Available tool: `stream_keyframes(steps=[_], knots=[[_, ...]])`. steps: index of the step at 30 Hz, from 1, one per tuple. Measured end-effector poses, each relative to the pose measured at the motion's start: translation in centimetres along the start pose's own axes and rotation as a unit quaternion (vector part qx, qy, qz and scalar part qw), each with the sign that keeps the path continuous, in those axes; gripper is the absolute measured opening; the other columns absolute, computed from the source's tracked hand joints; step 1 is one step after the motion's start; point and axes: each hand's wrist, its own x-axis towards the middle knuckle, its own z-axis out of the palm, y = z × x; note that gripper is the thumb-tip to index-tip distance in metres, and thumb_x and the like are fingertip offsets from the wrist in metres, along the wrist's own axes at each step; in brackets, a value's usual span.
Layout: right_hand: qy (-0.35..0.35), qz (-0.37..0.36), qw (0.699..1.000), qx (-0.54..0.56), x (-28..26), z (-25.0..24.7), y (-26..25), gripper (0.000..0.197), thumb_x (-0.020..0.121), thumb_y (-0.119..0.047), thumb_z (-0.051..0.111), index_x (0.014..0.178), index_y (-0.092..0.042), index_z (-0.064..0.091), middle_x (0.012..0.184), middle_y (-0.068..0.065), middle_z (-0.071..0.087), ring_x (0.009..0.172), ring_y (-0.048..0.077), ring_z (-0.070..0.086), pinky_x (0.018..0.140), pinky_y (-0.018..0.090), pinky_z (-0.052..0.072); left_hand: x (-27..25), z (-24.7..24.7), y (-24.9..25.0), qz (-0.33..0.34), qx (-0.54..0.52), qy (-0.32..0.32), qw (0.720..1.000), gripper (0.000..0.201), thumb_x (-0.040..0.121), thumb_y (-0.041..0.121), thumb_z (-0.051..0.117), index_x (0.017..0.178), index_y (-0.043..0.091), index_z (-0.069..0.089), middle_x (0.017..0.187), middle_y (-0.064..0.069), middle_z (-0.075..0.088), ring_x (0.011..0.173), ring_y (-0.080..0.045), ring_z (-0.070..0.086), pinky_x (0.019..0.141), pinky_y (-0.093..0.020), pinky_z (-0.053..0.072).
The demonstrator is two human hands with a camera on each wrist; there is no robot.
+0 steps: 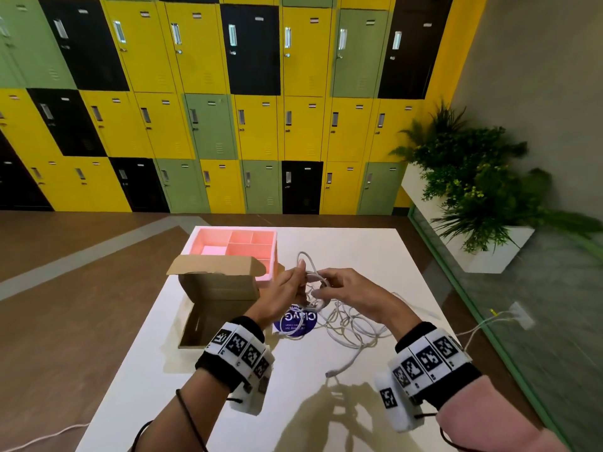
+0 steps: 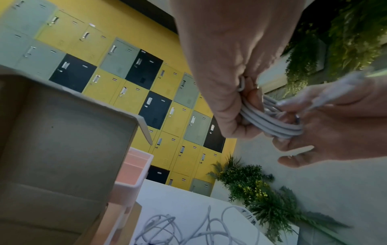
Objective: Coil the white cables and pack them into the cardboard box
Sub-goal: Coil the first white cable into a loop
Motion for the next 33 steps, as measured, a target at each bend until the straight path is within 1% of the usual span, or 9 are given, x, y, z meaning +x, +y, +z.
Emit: stream_keyframes(steps=[2, 6, 10, 15, 18, 21, 24, 27, 33], knots=[[-0.012, 0.001, 0.999, -0.039, 0.1, -0.2, -0.1, 0.039, 0.087, -0.006, 0.062, 0.124, -0.017, 0.060, 0.106, 0.004, 0.067, 0.094, 0.011, 0.063, 0.079, 0.018, 0.049, 0.2, -0.3, 0.0, 0.007, 0.013, 0.004, 1.000, 0.050, 0.105, 0.030, 0.023, 0.084, -0.001, 0.056, 0.046, 0.004, 0.041, 0.047, 0.001, 0.046, 0.053, -0.015, 0.039], [-0.016, 0.019, 0.992, -0.126, 0.4, -0.5, -0.8, 0.048, 0.086, -0.003, 0.064, 0.132, -0.014, 0.055, 0.093, 0.002, 0.062, 0.074, 0.012, 0.061, 0.063, 0.017, 0.050, 0.9, -0.4, -0.8, 0.019, 0.067, 0.032, 0.997, 0.039, 0.102, 0.033, 0.032, 0.071, 0.015, 0.047, 0.056, 0.007, 0.041, 0.053, -0.009, 0.042, 0.062, -0.031, 0.043], [0.048, 0.084, 0.980, -0.173, 1.0, -1.1, -0.9, 0.072, 0.076, -0.009, 0.078, 0.139, -0.012, 0.044, 0.121, 0.011, 0.056, 0.095, 0.028, 0.066, 0.087, 0.036, 0.055, 1.6, -0.2, -2.1, 0.023, 0.113, 0.059, 0.992, 0.031, 0.100, 0.033, 0.037, 0.076, 0.015, 0.045, 0.063, 0.001, 0.042, 0.056, -0.010, 0.045, 0.061, -0.028, 0.045], [0.068, 0.115, 0.979, -0.157, 0.3, -1.9, -1.8, 0.059, 0.070, -0.010, 0.083, 0.118, -0.006, 0.048, 0.094, 0.004, 0.055, 0.083, 0.021, 0.062, 0.081, 0.033, 0.053, 2.1, -0.3, -2.3, 0.057, 0.172, 0.109, 0.977, 0.027, 0.102, 0.031, 0.035, 0.079, 0.020, 0.044, 0.068, -0.004, 0.044, 0.062, -0.015, 0.047, 0.059, -0.025, 0.046], [0.011, 0.109, 0.983, -0.147, -0.4, -2.5, -2.5, 0.045, 0.076, -0.002, 0.077, 0.115, 0.001, 0.055, 0.081, 0.006, 0.062, 0.071, 0.020, 0.060, 0.064, 0.024, 0.050, 2.3, -1.1, -2.5, 0.067, 0.155, 0.133, 0.977, 0.024, 0.102, 0.029, 0.034, 0.085, 0.019, 0.048, 0.068, -0.001, 0.042, 0.060, -0.012, 0.044, 0.056, -0.023, 0.044], [-0.028, 0.078, 0.974, -0.209, -0.7, -2.9, -2.8, 0.028, 0.084, 0.001, 0.067, 0.111, -0.005, 0.066, 0.077, 0.004, 0.060, 0.067, 0.015, 0.055, 0.055, 0.020, 0.040, 2.3, -1.4, -2.5, 0.052, 0.124, 0.138, 0.981, 0.021, 0.103, 0.024, 0.034, 0.092, 0.012, 0.049, 0.069, 0.000, 0.043, 0.058, -0.008, 0.045, 0.051, -0.014, 0.043], [0.002, 0.032, 0.964, -0.263, -0.7, -3.4, -2.9, 0.023, 0.087, -0.001, 0.063, 0.101, -0.015, 0.073, 0.072, -0.003, 0.057, 0.064, 0.007, 0.049, 0.057, 0.017, 0.035, 2.0, -1.6, -2.8, 0.050, 0.114, 0.135, 0.983, 0.014, 0.102, 0.024, 0.035, 0.099, 0.014, 0.045, 0.067, 0.000, 0.041, 0.057, -0.012, 0.042, 0.051, -0.018, 0.042], [0.034, 0.007, 0.962, -0.270, -0.8, -3.8, -2.9, 0.023, 0.089, -0.002, 0.061, 0.092, -0.021, 0.073, 0.079, 0.000, 0.062, 0.075, 0.012, 0.053, 0.065, 0.023, 0.039, 1.8, -1.5, -2.9, 0.084, 0.147, 0.131, 0.977, 0.020, 0.103, 0.023, 0.034, 0.119, 0.020, 0.044, 0.062, 0.007, 0.040, 0.050, -0.005, 0.038, 0.048, -0.016, 0.037], [0.074, -0.014, 0.976, -0.204, -0.6, -4.6, -2.2, 0.018, 0.091, -0.003, 0.059, 0.094, -0.016, 0.071, 0.088, 0.004, 0.066, 0.075, 0.007, 0.054, 0.068, 0.023, 0.044, 1.8, -0.7, -2.6, 0.091, 0.194, 0.126, 0.969, 0.023, 0.103, 0.022, 0.032, 0.102, 0.010, 0.052, 0.064, 0.004, 0.047, 0.057, -0.013, 0.043, 0.054, -0.025, 0.042]])
